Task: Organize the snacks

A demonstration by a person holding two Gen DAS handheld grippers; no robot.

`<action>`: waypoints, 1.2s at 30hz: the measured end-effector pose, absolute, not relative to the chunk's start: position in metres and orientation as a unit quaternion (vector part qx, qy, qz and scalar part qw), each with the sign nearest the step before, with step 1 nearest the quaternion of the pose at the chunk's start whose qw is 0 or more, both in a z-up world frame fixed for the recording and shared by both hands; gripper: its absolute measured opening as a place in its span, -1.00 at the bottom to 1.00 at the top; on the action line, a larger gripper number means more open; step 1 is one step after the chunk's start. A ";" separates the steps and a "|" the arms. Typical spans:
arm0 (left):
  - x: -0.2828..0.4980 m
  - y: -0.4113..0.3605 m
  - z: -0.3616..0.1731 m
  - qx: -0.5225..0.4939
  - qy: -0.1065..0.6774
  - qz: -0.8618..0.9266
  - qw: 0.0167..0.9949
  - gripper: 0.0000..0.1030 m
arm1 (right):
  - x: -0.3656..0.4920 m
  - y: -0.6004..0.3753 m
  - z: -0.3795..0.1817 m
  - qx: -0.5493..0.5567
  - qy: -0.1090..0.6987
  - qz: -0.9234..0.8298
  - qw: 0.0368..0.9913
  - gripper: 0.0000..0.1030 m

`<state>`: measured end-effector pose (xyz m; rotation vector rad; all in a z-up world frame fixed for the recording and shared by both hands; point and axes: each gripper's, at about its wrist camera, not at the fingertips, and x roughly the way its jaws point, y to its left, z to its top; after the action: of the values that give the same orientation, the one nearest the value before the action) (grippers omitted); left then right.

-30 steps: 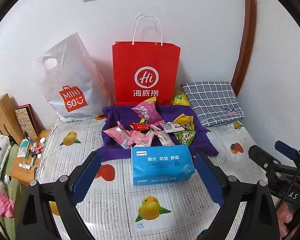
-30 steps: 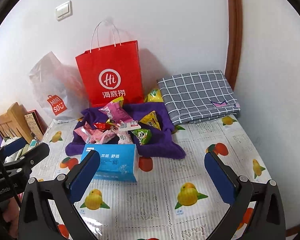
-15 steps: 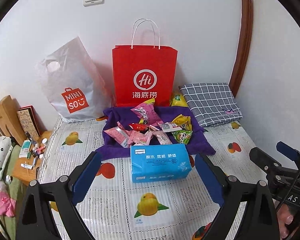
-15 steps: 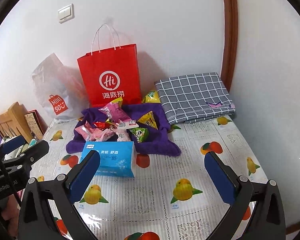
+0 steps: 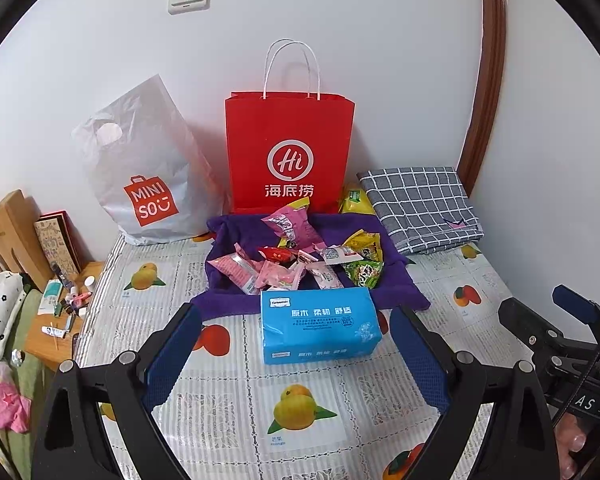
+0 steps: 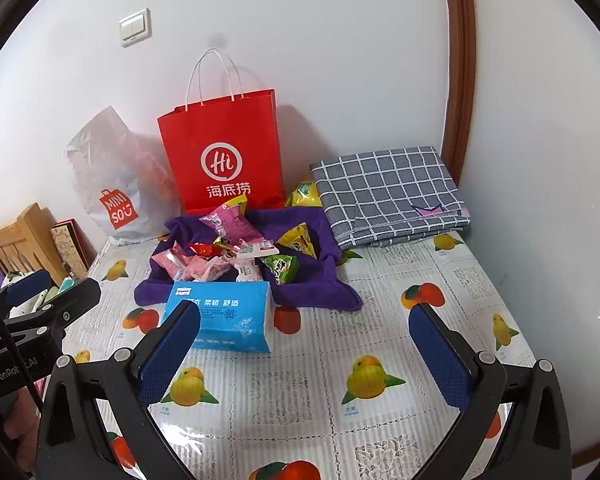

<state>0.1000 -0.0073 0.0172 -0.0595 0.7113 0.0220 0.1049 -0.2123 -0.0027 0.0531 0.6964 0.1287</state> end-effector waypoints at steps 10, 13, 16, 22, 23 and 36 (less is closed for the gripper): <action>0.100 -0.008 0.018 -0.029 0.348 0.011 0.937 0.85 | 0.104 -0.212 -0.002 0.026 0.341 0.063 0.938 0.99; 0.099 -0.008 0.018 -0.029 0.348 0.011 0.937 0.85 | 0.104 -0.212 -0.002 0.027 0.341 0.063 0.938 0.99; 0.099 -0.008 0.018 -0.029 0.348 0.011 0.937 0.85 | 0.103 -0.213 -0.002 0.026 0.341 0.064 0.938 0.99; 0.099 -0.008 0.017 -0.029 0.348 0.012 0.937 0.85 | 0.102 -0.214 -0.001 0.027 0.341 0.064 0.937 0.99; 0.099 -0.008 0.017 -0.029 0.348 0.012 0.937 0.85 | 0.102 -0.214 -0.002 0.027 0.341 0.064 0.937 0.99; 0.099 -0.008 0.018 -0.030 0.348 0.011 0.937 0.85 | 0.102 -0.213 -0.002 0.026 0.340 0.065 0.938 0.99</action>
<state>0.0990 -0.0077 0.0175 -0.0608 0.7118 0.0215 0.1018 -0.2134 -0.0017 0.0539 0.6946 0.1322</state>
